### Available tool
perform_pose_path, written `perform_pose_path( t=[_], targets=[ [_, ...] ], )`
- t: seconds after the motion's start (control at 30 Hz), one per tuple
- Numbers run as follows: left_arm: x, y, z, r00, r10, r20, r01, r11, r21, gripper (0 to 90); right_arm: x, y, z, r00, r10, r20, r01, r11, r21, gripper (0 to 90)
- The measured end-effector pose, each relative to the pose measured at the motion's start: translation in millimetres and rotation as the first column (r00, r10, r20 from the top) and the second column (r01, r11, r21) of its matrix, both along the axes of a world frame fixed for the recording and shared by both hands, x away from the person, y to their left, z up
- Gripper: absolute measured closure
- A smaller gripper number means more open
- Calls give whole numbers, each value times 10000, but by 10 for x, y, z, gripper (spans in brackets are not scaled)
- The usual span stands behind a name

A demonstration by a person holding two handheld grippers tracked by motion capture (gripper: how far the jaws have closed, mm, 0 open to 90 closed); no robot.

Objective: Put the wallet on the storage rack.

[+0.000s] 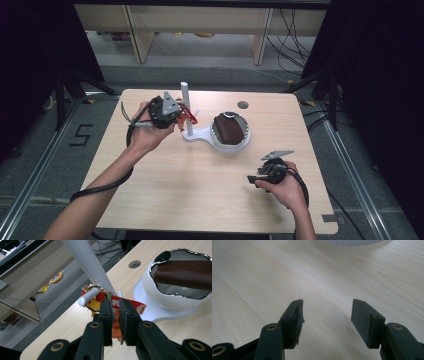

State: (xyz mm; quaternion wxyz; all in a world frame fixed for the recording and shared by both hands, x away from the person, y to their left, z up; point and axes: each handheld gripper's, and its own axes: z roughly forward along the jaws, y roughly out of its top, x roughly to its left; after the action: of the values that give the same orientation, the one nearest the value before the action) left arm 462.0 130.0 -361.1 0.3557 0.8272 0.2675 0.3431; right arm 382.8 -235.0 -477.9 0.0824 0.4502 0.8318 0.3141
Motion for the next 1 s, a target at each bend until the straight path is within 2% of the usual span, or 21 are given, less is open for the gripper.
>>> perform_pose_path(
  t=[0.1, 0.13, 0.17, 0.2, 0.27, 0.47, 0.5, 0.57, 0.7, 0.73, 0.77, 0.83, 0.87, 1.0],
  targets=[
    [-92, 71, -23, 10000, -41, 14, 41, 9999, -97, 759, -3, 2, 7, 10000, -49, -85, 49, 10000, 34, 438],
    [-117, 85, -41, 10000, 23, 75, -20, 9993, -382, 749, -5, 3, 11, 9999, -80, -105, 81, 10000, 46, 437],
    [-140, 127, -40, 10000, -12, 77, 14, 9997, -236, 730, -6, 10, 1, 9999, -147, -16, 147, 9997, 173, 436],
    [-165, 158, -49, 10000, 41, 78, -38, 9995, -314, 720, -7, 9, 4, 9999, -155, -11, 155, 9998, 153, 435],
    [-206, 216, -74, 9998, 122, 165, -113, 9984, -546, 701, -4, -5, 16, 10000, -44, -2, 44, 10000, 4, 433],
    [-345, 496, -205, 9990, 431, 106, -416, 9919, -1196, 572, -17, 1, 26, 9992, -286, -278, 289, 9995, 102, 425],
    [-366, 548, -232, 9985, 549, 47, -539, 9903, -1280, 546, -19, 2, 27, 9990, -325, -305, 328, 9994, 97, 425],
    [-408, 637, -299, 9965, 822, -167, -838, 9822, -1680, 498, -14, -2, 23, 9993, -275, -252, 277, 9996, 63, 425],
    [-493, 796, -416, 9920, 1247, -198, -1260, 9695, -2104, 426, -10, -4, 4, 9995, -285, -138, 286, 9996, 58, 421],
    [-520, 845, -464, 9915, 1288, -195, -1299, 9664, -2218, 416, -4, -10, -2, 9997, -232, -51, 232, 9997, 15, 419],
    [-549, 884, -506, 9902, 1372, -267, -1397, 9642, -2256, 405, -15, -4, 11, 9991, -334, -269, 334, 9994, 24, 415],
    [-591, 947, -602, 9903, 1355, -306, -1389, 9605, -2412, 392, -15, -10, 6, 9991, -329, -256, 330, 9995, -2, 411],
    [-628, 995, -671, 9902, 1382, -216, -1394, 9618, -2358, 391, -3, -23, -4, 9999, -159, -13, 159, 9999, -64, 411],
    [-739, 1141, -958, 9864, 1562, -505, -1638, 9558, -2443, 383, -3, -39, -19, 9996, -268, 52, 268, 9996, -3, 409]
  ],
)
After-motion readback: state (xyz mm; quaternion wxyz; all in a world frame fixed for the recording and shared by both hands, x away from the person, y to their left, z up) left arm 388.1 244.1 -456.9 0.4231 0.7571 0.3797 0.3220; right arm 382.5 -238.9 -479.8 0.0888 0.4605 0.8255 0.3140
